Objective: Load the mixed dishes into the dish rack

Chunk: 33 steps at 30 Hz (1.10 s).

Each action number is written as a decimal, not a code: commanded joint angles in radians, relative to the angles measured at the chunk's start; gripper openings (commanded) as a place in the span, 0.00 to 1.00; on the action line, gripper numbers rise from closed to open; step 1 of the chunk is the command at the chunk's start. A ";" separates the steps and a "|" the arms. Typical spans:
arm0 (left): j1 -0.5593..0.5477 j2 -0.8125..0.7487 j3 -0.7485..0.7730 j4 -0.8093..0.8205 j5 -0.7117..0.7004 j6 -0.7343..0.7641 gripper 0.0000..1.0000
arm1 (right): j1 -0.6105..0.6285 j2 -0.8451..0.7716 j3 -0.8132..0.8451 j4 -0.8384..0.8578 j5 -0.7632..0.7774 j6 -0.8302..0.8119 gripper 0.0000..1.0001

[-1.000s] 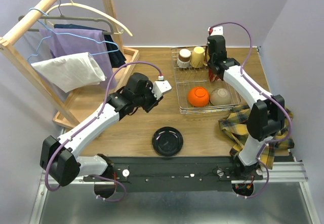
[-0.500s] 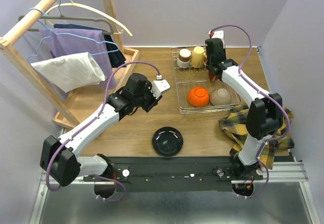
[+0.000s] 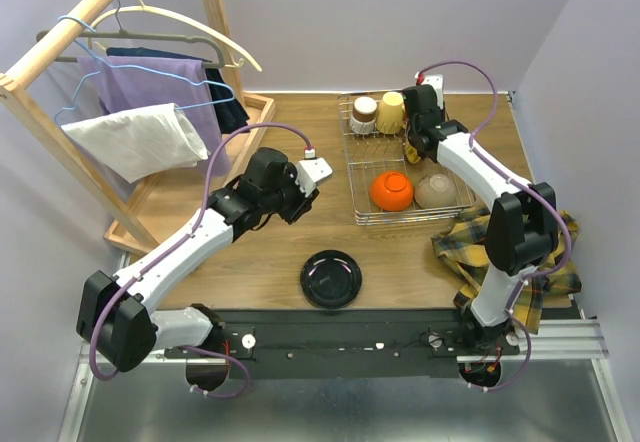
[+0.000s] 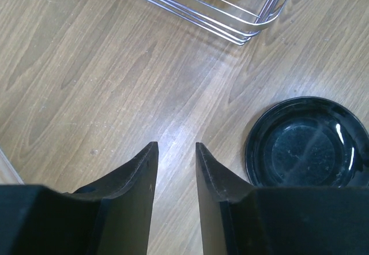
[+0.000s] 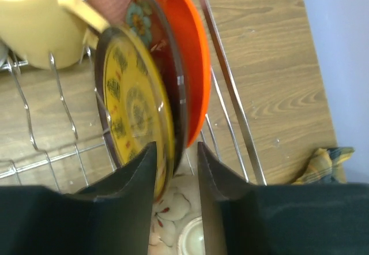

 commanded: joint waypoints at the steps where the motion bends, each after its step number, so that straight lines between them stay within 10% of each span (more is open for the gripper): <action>1: 0.007 -0.018 -0.029 0.038 0.027 -0.053 0.48 | -0.001 -0.039 -0.019 -0.036 -0.064 0.028 0.50; 12: 0.007 0.101 -0.057 0.071 0.040 -0.199 0.64 | 0.000 -0.204 0.004 -0.124 -0.257 0.035 0.64; 19: 0.007 0.184 -0.057 0.064 0.058 -0.198 0.64 | 0.000 -0.442 -0.272 -0.136 -0.480 0.106 0.69; 26: 0.007 0.187 -0.103 -0.007 0.146 -0.087 0.64 | -0.001 -0.747 -0.591 0.029 -1.018 0.069 0.80; 33: 0.005 0.170 -0.181 0.003 0.171 -0.116 0.65 | 0.000 -0.711 -0.757 0.022 -1.327 0.029 0.85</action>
